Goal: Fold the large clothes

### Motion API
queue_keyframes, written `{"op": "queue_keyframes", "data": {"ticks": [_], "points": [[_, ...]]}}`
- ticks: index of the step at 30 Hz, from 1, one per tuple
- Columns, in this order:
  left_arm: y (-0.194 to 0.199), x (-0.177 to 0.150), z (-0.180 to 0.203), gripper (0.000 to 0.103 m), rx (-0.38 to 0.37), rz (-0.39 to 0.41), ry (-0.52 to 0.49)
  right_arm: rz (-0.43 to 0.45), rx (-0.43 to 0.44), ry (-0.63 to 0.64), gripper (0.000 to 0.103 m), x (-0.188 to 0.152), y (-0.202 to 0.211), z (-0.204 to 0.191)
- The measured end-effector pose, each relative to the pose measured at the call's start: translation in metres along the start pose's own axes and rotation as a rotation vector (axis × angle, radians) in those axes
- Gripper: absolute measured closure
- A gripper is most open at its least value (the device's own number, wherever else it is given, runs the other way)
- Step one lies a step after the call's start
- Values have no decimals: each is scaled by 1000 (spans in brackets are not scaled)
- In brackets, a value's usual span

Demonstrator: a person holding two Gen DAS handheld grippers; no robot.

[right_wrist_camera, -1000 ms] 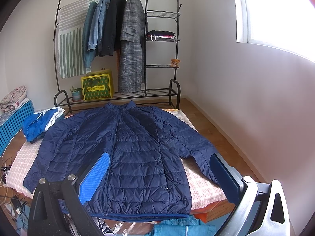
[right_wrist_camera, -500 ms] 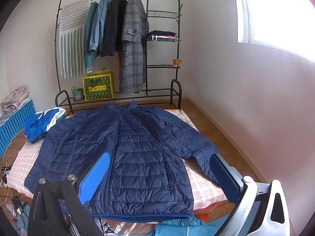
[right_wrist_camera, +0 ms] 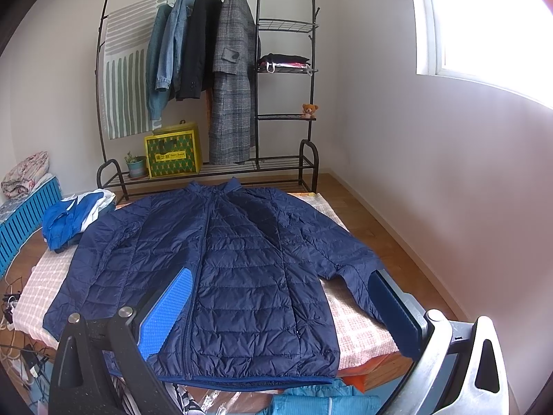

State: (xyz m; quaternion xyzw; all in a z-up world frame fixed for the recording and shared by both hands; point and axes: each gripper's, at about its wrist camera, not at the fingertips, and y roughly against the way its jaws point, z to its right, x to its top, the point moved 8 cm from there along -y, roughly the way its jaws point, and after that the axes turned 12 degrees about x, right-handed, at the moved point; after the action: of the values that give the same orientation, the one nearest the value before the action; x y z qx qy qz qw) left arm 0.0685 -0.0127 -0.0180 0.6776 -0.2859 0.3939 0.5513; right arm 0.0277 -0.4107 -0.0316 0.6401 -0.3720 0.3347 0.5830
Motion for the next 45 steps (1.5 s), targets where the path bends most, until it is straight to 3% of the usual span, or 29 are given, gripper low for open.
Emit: {"op": "queue_keyframes", "data": {"ticks": [19,31,45], "points": [[-11,-10,-23,0,37,-7,21,8,53,15,0,6,-7,-20],[-44,-33,-91,0,170,-48,58,-23,133,88,0,7,-42,-84],[-68,-53,-156,0,269,-84,110,-24,206,153,0,22,-71,-147]]}}
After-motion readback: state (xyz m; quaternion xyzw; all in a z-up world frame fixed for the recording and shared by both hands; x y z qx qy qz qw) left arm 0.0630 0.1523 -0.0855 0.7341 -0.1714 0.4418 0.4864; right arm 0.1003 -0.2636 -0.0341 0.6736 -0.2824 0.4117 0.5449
